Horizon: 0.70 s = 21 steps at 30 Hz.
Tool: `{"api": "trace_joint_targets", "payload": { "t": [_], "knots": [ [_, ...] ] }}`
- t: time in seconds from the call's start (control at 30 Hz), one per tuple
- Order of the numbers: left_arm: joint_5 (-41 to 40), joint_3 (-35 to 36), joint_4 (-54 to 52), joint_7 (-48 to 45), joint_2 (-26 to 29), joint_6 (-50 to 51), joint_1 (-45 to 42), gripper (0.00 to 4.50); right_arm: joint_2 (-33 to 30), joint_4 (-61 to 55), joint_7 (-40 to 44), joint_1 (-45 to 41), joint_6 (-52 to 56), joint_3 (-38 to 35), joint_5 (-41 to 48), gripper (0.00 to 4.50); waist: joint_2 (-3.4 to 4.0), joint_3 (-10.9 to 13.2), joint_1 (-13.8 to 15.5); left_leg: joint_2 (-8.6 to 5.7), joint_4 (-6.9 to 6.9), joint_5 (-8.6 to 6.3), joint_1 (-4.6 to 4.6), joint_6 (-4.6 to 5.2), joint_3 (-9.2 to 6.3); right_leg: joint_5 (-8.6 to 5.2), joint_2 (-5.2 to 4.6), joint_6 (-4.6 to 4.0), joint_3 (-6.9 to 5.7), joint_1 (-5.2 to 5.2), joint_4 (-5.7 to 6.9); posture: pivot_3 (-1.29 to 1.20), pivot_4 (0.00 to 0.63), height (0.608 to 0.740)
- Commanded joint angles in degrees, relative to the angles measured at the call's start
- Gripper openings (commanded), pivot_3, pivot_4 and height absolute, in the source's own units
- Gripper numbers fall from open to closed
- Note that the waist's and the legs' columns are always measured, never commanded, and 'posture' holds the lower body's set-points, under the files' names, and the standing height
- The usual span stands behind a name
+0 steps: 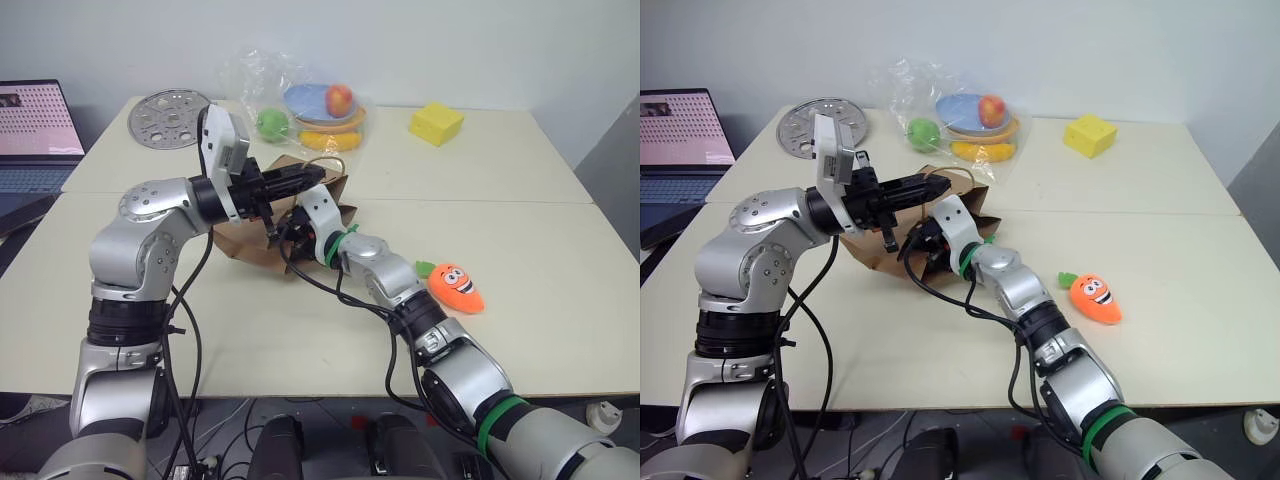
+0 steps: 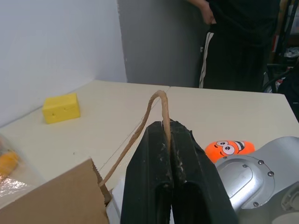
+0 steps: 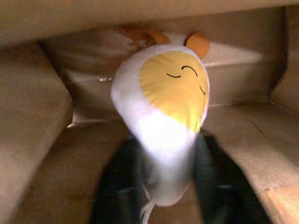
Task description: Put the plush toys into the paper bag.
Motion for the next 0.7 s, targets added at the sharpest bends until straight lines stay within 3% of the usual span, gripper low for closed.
{"api": "trace_joint_targets", "payload": {
  "t": [0.03, 0.13, 0.2, 0.33, 0.47, 0.6, 0.7],
  "knots": [
    [-0.8, 1.1, -1.6, -0.3, 0.7, -0.6, 0.0, 0.00, -2.6, -13.5, 2.0, 3.7, 3.6, -1.5, 1.4, 2.65, 0.00, 0.0, 0.0, 0.00, -0.01, 0.00, 0.00, 0.00, -0.01, 0.00, 0.00, 0.00, 0.00, 0.00, 0.00, 0.00, 0.150, 0.740],
    [-0.9, 1.2, -1.7, -0.2, 0.8, -0.6, 0.2, 0.00, -4.9, -22.5, 2.5, 7.2, 8.2, -1.7, 2.4, 3.82, 0.00, 0.0, 0.0, 0.00, -0.01, 0.00, 0.00, 0.00, -0.02, 0.00, 0.00, 0.00, -0.01, 0.00, 0.01, 0.00, 0.150, 0.740],
    [-0.8, 1.1, -1.4, -0.3, 0.8, -0.9, 0.3, 0.00, -8.4, -34.5, 3.1, 11.7, 14.2, -3.4, 4.9, 4.48, 0.00, 0.0, 0.1, 0.00, 0.00, 0.00, 0.00, 0.00, -0.02, 0.00, 0.00, 0.00, -0.01, 0.00, 0.01, 0.00, 0.150, 0.740],
    [-0.6, 1.3, -0.9, -0.6, 0.9, -1.4, 0.8, 0.00, -16.8, -56.5, 2.2, 23.6, 23.2, -10.2, 8.5, 4.48, 0.00, 0.0, 0.4, -0.03, -0.02, -0.03, -0.05, -0.05, -0.08, -0.05, -0.02, 0.08, -0.04, 0.02, -0.04, 0.00, 0.150, 0.740],
    [-0.5, 1.3, -0.5, -0.9, 0.9, -1.7, 1.3, 0.00, -25.2, -70.6, 2.0, 37.2, 29.1, -18.5, 10.5, 4.48, -0.01, 0.0, 0.5, -0.09, -0.02, -0.05, -0.03, -0.08, -0.04, -0.08, -0.09, 0.11, -0.02, 0.08, -0.12, 0.00, 0.150, 0.740],
    [-0.3, 1.0, -0.2, -1.0, 0.5, -2.1, 1.6, 0.00, -30.0, -76.3, 1.7, 51.7, 30.6, -24.7, 9.9, 4.48, -0.02, 0.0, 0.2, -0.05, -0.01, -0.06, 0.08, -0.08, -0.06, -0.28, -0.06, -0.01, -0.03, 0.19, -0.12, 0.00, 0.150, 0.740],
    [-0.1, 0.8, 0.1, -1.0, 0.1, -2.1, 1.5, 0.00, -30.1, -76.0, 0.8, 56.5, 28.8, -25.4, 9.4, 4.48, -0.01, 0.0, -0.3, 0.00, 0.01, -0.05, 0.21, -0.07, -0.01, -0.29, 0.00, -0.03, 0.05, 0.21, -0.04, 0.00, 0.150, 0.740]
  ]
}}
